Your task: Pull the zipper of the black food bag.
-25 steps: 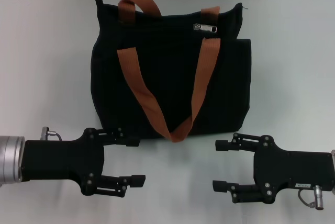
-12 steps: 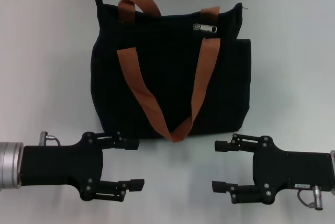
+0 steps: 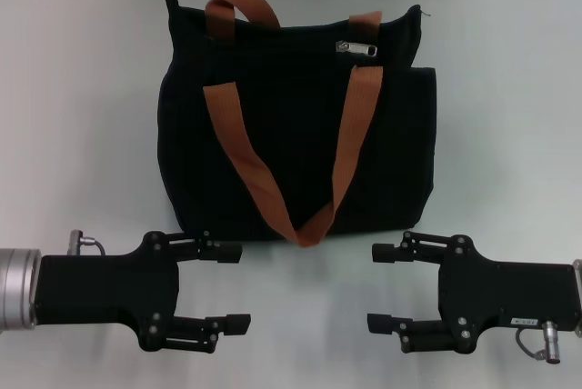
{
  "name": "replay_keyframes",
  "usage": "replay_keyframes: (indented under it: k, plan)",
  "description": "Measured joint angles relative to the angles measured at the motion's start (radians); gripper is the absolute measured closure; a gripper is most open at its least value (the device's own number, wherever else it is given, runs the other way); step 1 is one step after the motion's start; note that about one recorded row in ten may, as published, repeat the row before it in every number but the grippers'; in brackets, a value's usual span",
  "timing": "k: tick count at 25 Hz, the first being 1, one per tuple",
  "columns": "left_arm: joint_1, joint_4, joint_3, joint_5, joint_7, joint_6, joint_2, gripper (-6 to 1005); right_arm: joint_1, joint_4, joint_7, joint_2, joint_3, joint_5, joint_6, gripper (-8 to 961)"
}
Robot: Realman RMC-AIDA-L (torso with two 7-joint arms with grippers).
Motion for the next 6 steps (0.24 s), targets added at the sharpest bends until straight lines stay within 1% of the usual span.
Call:
replay_keyframes:
  k: [6]
  plan:
    - [0.004,0.000,-0.001,0.000,0.007,0.000,0.000,193,0.001,0.000,0.002,0.000,0.000,0.000,-0.002,179]
